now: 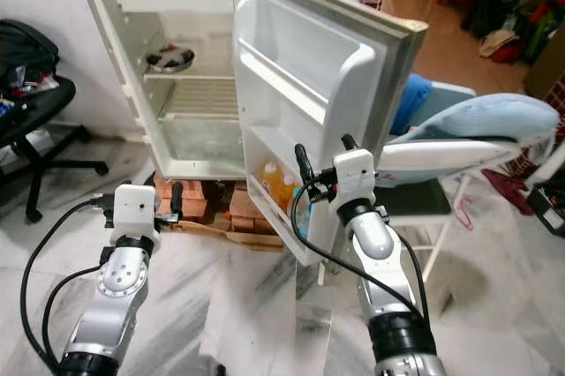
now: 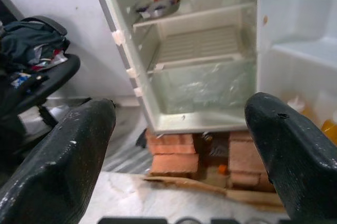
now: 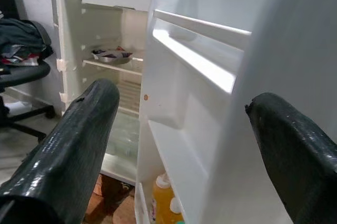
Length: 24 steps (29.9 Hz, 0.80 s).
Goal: Restocking fridge
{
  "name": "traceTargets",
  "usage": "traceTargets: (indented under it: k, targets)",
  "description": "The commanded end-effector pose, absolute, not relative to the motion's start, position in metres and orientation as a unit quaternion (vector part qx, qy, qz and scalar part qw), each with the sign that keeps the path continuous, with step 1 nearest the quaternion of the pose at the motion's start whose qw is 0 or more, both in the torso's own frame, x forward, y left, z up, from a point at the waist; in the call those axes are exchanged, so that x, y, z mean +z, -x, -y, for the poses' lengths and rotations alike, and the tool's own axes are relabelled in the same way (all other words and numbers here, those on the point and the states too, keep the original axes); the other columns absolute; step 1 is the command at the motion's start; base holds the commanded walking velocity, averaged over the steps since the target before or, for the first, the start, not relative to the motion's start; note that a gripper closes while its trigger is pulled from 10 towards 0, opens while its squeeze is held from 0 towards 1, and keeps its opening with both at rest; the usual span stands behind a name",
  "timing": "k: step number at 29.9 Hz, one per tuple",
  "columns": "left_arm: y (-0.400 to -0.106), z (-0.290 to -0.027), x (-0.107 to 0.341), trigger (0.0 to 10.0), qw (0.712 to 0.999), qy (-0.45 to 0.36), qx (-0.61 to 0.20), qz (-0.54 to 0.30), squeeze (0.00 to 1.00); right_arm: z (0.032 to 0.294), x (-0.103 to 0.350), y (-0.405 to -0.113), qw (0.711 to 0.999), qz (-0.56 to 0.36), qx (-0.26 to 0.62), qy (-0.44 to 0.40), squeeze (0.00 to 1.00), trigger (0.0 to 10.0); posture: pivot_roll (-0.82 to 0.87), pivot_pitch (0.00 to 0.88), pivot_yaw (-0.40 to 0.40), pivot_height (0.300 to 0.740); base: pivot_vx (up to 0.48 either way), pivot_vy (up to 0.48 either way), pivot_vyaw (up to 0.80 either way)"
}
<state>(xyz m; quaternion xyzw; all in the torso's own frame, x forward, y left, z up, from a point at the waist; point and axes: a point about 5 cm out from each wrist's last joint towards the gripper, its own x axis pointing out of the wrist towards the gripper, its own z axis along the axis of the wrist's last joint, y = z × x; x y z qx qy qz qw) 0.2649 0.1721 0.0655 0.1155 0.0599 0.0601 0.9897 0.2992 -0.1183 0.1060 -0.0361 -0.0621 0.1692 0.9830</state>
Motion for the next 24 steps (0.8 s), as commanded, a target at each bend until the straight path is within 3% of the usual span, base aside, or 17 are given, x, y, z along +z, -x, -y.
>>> traceTargets:
  k: [1, 6, 19, 24]
  targets:
    - [-0.268, -0.162, 0.071, 10.0, 0.992, -0.109, 0.046, -0.046, 0.0, 0.132, 0.109, -0.301, 0.985, 0.065, 0.153, 0.054, 0.0, 10.0, 0.08, 0.0, -0.008, 0.74, 0.0, -0.292, 0.0]
    - [-0.267, -0.163, 0.069, 10.0, 0.991, -0.108, 0.055, -0.055, 0.0, 0.131, 0.109, -0.301, 0.984, 0.069, 0.155, 0.057, 0.0, 10.0, 0.08, 0.0, -0.008, 0.74, 0.0, 0.0, 0.0]
    - [-0.236, -0.174, 0.053, 10.0, 0.986, -0.04, 0.095, -0.13, 0.0, 0.126, 0.113, -0.307, 0.982, 0.076, 0.162, 0.057, 0.0, 10.0, 0.1, 0.0, -0.015, 0.74, 0.0, 0.0, 0.71]
    - [-0.237, -0.171, 0.051, 10.0, 0.986, -0.037, 0.071, -0.147, 0.0, 0.126, 0.127, -0.323, 0.985, 0.087, 0.137, 0.066, 0.0, 10.0, 0.12, 0.0, -0.022, 0.74, 0.0, 0.0, 0.2]
